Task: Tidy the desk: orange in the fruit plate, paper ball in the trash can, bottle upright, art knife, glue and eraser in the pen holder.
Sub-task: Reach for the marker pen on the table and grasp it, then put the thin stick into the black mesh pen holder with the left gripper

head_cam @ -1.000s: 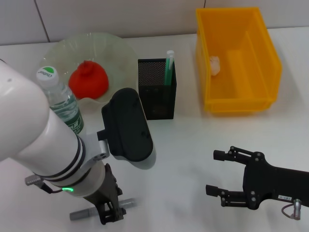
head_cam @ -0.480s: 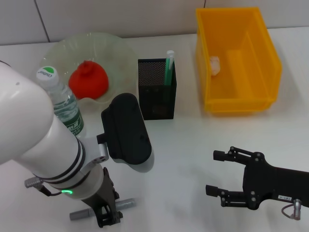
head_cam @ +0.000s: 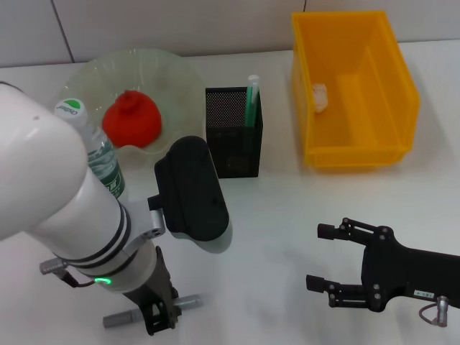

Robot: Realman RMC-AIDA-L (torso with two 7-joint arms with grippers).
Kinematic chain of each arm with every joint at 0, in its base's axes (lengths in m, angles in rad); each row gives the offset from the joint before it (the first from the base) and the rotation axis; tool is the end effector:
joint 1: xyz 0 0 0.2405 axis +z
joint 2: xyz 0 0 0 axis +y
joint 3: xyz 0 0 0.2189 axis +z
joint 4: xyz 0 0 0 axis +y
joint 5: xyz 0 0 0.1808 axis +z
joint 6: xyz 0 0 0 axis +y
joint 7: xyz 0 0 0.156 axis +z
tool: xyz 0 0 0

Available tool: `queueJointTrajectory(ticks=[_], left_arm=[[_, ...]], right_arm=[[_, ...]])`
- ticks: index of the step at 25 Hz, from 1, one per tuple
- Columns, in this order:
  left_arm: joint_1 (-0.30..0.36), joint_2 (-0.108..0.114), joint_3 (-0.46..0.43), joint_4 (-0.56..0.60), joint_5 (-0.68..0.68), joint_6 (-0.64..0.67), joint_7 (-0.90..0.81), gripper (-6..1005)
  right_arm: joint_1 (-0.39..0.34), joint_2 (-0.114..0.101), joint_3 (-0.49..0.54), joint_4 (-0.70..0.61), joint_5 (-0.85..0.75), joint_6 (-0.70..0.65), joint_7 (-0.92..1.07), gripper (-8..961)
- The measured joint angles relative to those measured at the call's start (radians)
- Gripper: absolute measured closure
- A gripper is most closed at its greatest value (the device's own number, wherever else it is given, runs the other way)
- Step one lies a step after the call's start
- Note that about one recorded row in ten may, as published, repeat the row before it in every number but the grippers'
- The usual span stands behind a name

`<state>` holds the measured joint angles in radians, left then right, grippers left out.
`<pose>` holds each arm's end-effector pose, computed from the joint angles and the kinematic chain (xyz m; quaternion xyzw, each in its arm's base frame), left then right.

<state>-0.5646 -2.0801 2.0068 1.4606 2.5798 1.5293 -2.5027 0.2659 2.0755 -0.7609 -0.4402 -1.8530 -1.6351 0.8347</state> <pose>-0.1480 0.2364 -0.0692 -0.9505 -0.0597 0.3018 0.0427 0.2597 0.2069 -0.0180 -0.9339 0.1412 0.2838 0.1651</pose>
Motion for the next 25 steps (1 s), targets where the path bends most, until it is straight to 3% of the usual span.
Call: queueJointTrajectory(ticks=[7,12,16,18,19,21,25], left_arm=[[-0.010,0.000,0.001,0.003,-0.011,-0.004,0.001,834],[-0.010,0.000,-0.003,0.011,-0.018,-0.004,0.001,853],[0.005,0.000,-0.027,0.101,-0.034,0.017,0.000,853],[0.034,0.003,-0.083,0.243,-0.059,0.036,0.001,852],[0.034,0.003,-0.083,0.243,-0.059,0.036,0.001,852],[0.059,0.004,-0.117,0.351,-0.113,0.018,0.013,852],[0.129,0.005,-0.149,0.444,-0.223,-0.181,0.078,853]], right_arm=[[-0.004,0.000,0.001,-0.001,0.000,-0.002,0.014,120],[-0.008,0.000,0.012,-0.001,0.002,-0.007,0.014,120],[-0.017,-0.002,0.019,-0.007,0.008,-0.010,0.021,120],[-0.020,-0.003,0.024,-0.008,0.008,-0.010,0.032,120],[-0.020,-0.003,0.024,-0.008,0.008,-0.010,0.032,120],[-0.025,-0.004,0.044,-0.009,0.008,-0.012,0.039,120],[-0.026,-0.003,0.065,-0.009,0.008,-0.015,0.039,120]])
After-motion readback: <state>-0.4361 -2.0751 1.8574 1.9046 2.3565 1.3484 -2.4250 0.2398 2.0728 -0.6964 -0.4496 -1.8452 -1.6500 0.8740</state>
